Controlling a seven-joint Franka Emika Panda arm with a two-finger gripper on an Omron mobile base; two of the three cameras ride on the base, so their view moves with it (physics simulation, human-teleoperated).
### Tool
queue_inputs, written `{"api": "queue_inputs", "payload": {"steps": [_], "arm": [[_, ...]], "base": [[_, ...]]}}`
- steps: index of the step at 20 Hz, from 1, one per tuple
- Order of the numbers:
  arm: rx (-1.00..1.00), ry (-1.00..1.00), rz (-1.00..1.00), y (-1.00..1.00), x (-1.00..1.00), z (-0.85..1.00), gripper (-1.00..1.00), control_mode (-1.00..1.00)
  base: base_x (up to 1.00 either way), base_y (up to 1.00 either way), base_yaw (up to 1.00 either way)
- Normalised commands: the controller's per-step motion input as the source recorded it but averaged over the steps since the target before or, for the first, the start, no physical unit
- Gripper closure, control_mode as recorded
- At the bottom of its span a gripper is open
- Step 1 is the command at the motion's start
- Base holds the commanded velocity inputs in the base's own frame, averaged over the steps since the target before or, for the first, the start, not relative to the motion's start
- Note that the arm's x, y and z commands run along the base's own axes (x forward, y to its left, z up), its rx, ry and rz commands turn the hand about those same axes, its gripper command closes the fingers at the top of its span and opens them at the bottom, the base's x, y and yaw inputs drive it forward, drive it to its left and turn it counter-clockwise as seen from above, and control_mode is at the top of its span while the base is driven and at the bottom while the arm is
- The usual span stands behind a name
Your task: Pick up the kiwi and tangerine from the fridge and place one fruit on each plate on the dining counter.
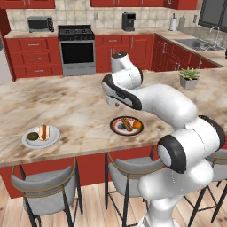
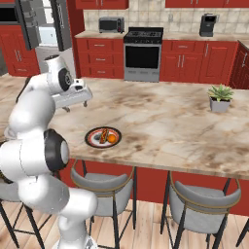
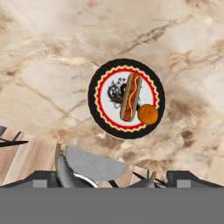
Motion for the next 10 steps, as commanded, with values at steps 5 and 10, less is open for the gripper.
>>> {"api": "queue_inputs", "payload": {"steps": [5,10], "arm": [[0.07,0.0,0.0,0.11,-1.0,0.04,-1.0,-1.0],[0.02,0.0,0.0,0.0,-1.0,-0.14,-1.0,-1.0]], "base": [[0.0,0.0,0.0],[0.0,0.0,0.0]]}}
